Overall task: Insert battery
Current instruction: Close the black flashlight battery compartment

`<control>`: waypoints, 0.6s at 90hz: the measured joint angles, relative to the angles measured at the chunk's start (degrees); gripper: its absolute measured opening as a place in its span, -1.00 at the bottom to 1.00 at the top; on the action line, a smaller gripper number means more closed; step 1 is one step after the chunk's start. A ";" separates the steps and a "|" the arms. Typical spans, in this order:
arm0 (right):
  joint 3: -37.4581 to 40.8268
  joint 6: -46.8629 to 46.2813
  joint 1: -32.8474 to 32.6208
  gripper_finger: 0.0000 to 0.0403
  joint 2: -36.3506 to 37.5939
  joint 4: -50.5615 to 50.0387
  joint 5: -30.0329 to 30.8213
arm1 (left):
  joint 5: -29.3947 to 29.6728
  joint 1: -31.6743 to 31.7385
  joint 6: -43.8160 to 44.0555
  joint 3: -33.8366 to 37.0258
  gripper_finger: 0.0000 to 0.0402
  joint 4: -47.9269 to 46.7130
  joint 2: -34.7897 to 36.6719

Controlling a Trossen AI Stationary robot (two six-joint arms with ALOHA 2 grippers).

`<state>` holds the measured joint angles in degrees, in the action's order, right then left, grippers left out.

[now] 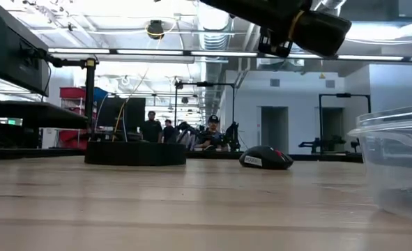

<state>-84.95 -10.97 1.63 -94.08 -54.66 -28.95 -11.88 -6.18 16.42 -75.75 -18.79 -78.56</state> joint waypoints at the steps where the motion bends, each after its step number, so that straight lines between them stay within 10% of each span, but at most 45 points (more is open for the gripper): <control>1: 0.00 -0.10 0.20 -0.33 0.01 0.07 -0.16 | 0.04 -0.01 -0.19 0.00 0.15 0.04 0.00; 37: -1.68 -0.76 1.75 -0.33 0.17 -1.65 -4.26 | -6.95 0.12 -0.60 0.13 0.15 10.53 -0.01; 54: -1.79 -1.45 1.29 -0.33 0.34 -1.92 -6.25 | 5.99 -0.13 -10.86 0.17 0.15 14.51 0.31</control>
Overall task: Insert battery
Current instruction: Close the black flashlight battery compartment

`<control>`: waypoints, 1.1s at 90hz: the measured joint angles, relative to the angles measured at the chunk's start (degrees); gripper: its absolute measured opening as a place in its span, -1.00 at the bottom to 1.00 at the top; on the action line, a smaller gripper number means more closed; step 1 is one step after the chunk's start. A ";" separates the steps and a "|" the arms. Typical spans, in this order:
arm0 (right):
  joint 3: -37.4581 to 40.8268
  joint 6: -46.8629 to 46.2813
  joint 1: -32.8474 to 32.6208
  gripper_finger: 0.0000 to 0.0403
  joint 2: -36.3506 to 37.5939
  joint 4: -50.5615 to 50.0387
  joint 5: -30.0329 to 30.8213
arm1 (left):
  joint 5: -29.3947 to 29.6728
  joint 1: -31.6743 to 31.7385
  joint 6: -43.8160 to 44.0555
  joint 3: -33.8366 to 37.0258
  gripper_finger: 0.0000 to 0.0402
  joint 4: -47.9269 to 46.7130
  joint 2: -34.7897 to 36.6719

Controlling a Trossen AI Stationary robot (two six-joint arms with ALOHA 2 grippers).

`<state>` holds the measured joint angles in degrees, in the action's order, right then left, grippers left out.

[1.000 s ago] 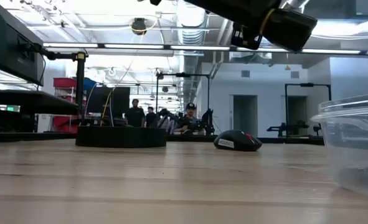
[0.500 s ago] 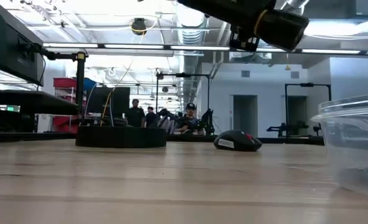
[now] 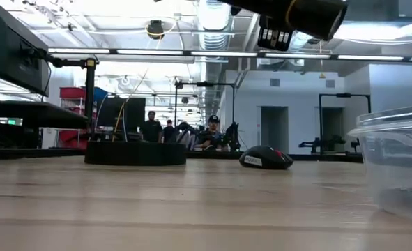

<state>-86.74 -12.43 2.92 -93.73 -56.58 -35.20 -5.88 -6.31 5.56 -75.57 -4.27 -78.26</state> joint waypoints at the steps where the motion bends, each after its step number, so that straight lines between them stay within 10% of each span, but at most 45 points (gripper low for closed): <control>1: 0.01 -0.08 -0.10 -0.33 0.00 -0.11 0.01 | 1.16 -0.01 -0.47 0.00 0.15 0.19 0.00; 9: 0.07 -0.09 -0.63 -0.33 -0.07 -0.08 0.57 | 3.13 0.06 -1.64 -0.02 0.15 0.91 0.00; 32: 0.02 1.95 1.15 -0.33 -0.09 1.50 5.04 | -19.98 0.55 13.26 -0.02 0.15 9.08 -0.09; 52: -1.48 4.13 2.24 -0.33 -0.28 3.91 5.08 | -23.31 0.11 16.39 -0.04 0.15 5.67 -0.09; 76: -7.13 6.31 3.70 -0.33 -0.28 1.54 8.36 | -21.76 0.12 21.12 -0.11 0.15 -5.41 0.00; 99: -10.45 7.31 3.20 -0.33 0.18 -10.56 8.78 | -8.50 0.51 20.09 -0.13 0.15 -19.27 4.47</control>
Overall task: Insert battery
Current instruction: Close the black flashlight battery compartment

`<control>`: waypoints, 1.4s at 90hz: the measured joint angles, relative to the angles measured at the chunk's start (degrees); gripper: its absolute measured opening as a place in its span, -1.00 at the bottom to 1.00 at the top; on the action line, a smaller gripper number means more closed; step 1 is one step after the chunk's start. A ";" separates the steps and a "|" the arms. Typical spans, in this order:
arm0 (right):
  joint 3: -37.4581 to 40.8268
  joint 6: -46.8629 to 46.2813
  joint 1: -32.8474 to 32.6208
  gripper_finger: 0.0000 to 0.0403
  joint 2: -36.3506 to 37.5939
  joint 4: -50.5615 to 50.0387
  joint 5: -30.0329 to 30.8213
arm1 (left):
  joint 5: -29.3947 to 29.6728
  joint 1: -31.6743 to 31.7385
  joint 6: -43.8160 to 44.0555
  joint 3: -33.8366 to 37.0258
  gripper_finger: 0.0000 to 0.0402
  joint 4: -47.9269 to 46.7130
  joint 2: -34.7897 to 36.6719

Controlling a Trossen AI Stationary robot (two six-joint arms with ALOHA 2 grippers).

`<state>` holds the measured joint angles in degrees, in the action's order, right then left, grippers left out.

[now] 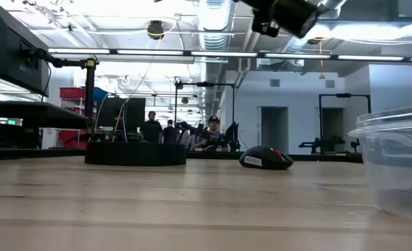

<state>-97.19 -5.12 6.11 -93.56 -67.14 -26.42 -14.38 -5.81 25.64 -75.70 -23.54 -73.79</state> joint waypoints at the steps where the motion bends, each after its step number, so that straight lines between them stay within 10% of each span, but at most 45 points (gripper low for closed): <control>1: 0.00 -0.10 -0.11 -0.33 0.08 -0.34 -0.01 | 0.89 0.01 -0.22 0.00 0.15 -0.62 0.44; 20: -0.04 -4.08 -5.12 -0.33 1.13 2.38 0.00 | 12.16 0.09 -3.38 0.00 0.15 -1.55 6.12; 126: 0.04 -11.43 -13.12 -0.33 -6.89 11.73 0.48 | 4.58 0.94 -2.23 -0.04 0.11 3.81 -0.45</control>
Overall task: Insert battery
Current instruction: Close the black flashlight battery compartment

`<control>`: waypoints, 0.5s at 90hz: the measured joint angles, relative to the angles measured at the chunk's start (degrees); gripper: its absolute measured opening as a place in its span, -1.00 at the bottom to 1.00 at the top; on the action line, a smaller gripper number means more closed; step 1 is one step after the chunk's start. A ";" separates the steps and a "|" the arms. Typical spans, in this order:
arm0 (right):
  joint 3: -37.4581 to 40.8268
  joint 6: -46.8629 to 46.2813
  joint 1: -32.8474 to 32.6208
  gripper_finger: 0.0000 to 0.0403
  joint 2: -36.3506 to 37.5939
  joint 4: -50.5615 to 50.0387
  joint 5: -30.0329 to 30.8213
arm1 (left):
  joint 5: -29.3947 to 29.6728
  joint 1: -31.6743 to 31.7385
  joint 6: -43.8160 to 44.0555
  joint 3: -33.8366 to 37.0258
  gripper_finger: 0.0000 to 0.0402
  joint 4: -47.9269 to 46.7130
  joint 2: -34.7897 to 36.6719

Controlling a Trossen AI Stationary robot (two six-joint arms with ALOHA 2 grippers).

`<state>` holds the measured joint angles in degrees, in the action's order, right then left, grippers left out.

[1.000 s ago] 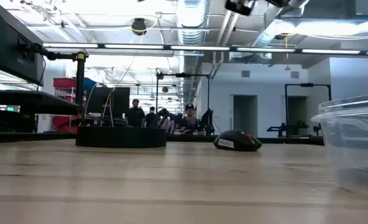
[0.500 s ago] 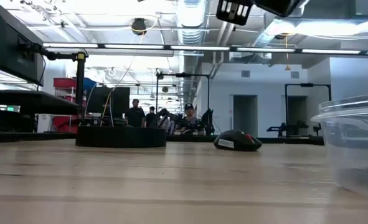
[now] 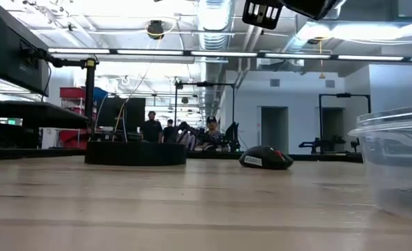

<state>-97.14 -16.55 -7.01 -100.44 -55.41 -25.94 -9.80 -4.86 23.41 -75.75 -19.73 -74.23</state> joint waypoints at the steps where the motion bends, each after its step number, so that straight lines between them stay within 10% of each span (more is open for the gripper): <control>1: 0.00 -0.02 0.00 -0.33 0.00 0.11 -0.01 | 0.00 0.00 -0.01 0.00 0.10 -0.13 -0.04; 45: 0.00 -0.09 0.00 -0.33 0.09 0.38 -0.72 | 0.07 0.00 -0.07 0.09 -0.07 1.62 -0.81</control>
<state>-97.14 -16.64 -7.01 -100.36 -55.02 -26.65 -9.74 -4.86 23.34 -75.66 -18.11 -75.05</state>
